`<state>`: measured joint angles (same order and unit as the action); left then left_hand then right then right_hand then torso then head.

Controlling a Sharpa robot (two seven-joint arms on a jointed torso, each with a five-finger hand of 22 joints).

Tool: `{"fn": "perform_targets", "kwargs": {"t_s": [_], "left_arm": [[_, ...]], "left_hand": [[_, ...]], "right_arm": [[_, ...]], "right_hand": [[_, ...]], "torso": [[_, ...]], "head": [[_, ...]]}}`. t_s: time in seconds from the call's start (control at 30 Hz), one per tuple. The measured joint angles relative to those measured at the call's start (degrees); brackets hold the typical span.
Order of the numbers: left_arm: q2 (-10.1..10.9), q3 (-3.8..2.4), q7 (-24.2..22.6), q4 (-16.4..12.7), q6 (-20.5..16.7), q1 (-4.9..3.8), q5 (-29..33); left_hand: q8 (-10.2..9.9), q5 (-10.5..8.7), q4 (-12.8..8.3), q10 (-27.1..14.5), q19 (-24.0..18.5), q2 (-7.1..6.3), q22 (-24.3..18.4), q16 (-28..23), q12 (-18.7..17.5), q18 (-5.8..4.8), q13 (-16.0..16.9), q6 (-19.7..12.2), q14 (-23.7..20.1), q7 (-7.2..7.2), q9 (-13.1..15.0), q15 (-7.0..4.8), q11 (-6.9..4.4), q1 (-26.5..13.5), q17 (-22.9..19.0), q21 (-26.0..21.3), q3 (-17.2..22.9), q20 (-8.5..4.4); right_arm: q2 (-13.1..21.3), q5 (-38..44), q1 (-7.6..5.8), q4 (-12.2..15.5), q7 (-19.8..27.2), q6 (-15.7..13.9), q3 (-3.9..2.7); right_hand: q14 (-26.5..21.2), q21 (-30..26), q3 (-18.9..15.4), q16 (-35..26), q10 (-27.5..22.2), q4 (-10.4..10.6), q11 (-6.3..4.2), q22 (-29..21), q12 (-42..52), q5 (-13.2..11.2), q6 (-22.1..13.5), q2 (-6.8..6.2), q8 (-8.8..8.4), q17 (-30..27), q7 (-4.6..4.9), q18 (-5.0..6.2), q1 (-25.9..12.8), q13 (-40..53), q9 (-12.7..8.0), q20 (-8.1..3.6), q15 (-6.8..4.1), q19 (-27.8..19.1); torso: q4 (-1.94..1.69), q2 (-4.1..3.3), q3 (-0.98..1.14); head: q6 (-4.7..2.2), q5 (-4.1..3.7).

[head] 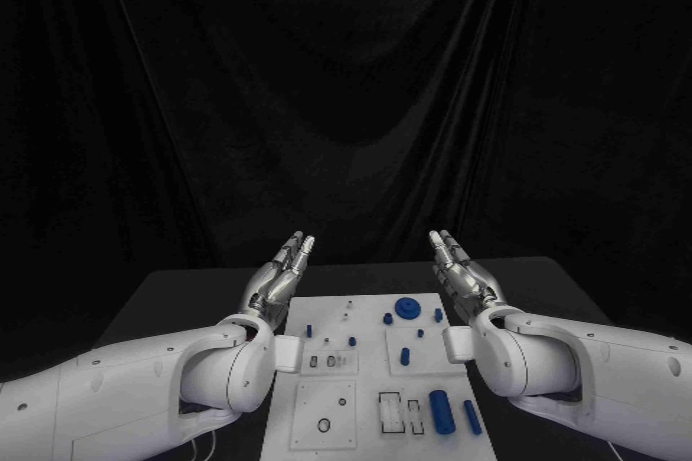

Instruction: Assemble the parts on the task board

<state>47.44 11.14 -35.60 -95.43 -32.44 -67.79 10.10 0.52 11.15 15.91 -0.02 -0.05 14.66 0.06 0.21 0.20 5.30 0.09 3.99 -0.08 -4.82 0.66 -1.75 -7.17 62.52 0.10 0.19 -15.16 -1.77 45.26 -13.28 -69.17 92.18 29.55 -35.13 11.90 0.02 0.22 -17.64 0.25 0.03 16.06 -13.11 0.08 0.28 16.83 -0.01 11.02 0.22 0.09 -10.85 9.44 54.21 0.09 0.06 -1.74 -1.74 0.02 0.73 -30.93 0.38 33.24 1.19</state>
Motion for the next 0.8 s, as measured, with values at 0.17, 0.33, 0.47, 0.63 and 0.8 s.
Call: {"fn": "perform_targets", "kwargs": {"t_s": [0.17, 0.33, 0.47, 0.63, 0.8], "left_arm": [[0.3, 1.15, -1.5, -0.8, 4.0, -0.92, 3.4], [0.0, 1.19, -2.2, 1.7, 6.8, -0.94, 4.5], [0.1, 1.19, -2.5, 3.7, 9.0, -0.97, 4.5], [-0.8, 1.18, -2.7, 5.0, 10.7, -0.97, 3.1], [-1.0, 1.17, -2.9, 6.4, 12.1, -0.98, 1.3]], "left_hand": [[0.0, 0.0, 0.6, 0.0, 0.0, -0.76, 0.0, 0.0, 0.0, 0.91, 0.0, 0.6, 0.0, -1.06, 0.1, 0.0, -1.01, 3.6, 0.0, 0.0, -1.0, 0.0], [0.0, 0.0, 0.7, 0.0, 0.0, -1.19, 0.0, 0.0, 0.0, 0.9, 0.0, 0.9, 0.0, -1.33, 0.1, 0.01, -1.01, 4.2, 0.0, 0.0, -1.0, 0.0], [0.0, 0.0, 0.7, 0.0, 0.0, -1.25, 0.0, 0.0, 0.0, 0.9, 0.0, 0.9, 0.0, -1.33, 0.1, 0.01, -1.01, 4.4, 0.0, 0.0, -1.0, 0.0], [0.0, 0.0, 0.7, 0.0, 0.0, -1.23, 0.0, 0.0, 0.0, 0.96, 0.0, 0.9, 0.0, -1.33, 0.1, 0.01, -1.01, 4.9, 0.0, 0.0, -1.0, 0.01], [0.2, 0.05, 0.7, 0.0, 0.0, -0.98, 0.0, 0.0, 0.0, 1.82, 0.0, 1.2, 0.0, -1.09, 0.2, 0.01, -1.01, 6.2, 0.0, 0.0, -1.0, 0.01]], "right_arm": [[0.1, -5.4, -1.78, 0.5, 0.0, 4.0, 2.07], [0.8, -7.8, -2.07, 0.1, 0.0, 6.8, 2.32], [1.9, -8.8, -2.1, -0.7, 0.0, 9.0, 2.33], [2.8, -8.6, -2.1, -0.9, -0.1, 12.0, 2.35], [4.2, -6.4, -2.1, -1.0, -0.1, 14.5, 2.34]], "right_hand": [[0.0, 0.0, -0.6, 0.0, -0.2, 0.6, -0.21, 0.0, 0.0, 0.0, 0.0, -0.08, 0.0, 0.0, -0.42, 0.0, 2.6, 0.0, 0.0, 0.0, 0.0, 0.0], [0.0, 0.0, -0.6, 0.0, -0.1, 0.6, -0.09, 0.0, 0.0, 0.0, 0.0, -0.47, 0.0, 0.0, -0.4, 0.0, 3.0, 0.0, 0.0, 0.0, 0.0, 0.0], [0.0, 0.0, -0.6, 0.0, 0.0, 0.6, 1.04, 0.0, 0.0, -0.5, 0.1, -0.84, 0.0, 0.0, 0.9, -0.01, 3.7, 0.0, 0.0, 0.0, 0.0, 0.0], [0.0, 0.0, -0.6, 0.0, 0.0, 0.6, 2.72, 0.0, 0.0, -1.4, 0.1, -1.23, 0.0, 0.0, 2.39, -0.01, 4.3, 0.0, 0.0, 0.0, 0.0, 0.0], [0.0, 0.0, -0.5, 0.0, 0.0, 0.5, 3.71, 0.0, 0.0, -1.8, 0.3, -1.82, 0.0, 0.0, 3.2, -0.01, 4.9, 0.0, 0.0, 0.0, 0.0, 0.0]], "torso": [[0.0, -0.01, 0.0], [-0.09, 0.01, 0.01], [-0.23, 0.0, 0.02], [-0.3, -0.05, 0.02], [-0.42, -0.33, -0.02]], "head": [[-0.01, 0.0], [1.96, -1.04], [3.53, -1.8], [4.45, -2.19], [4.88, -2.29]]}}
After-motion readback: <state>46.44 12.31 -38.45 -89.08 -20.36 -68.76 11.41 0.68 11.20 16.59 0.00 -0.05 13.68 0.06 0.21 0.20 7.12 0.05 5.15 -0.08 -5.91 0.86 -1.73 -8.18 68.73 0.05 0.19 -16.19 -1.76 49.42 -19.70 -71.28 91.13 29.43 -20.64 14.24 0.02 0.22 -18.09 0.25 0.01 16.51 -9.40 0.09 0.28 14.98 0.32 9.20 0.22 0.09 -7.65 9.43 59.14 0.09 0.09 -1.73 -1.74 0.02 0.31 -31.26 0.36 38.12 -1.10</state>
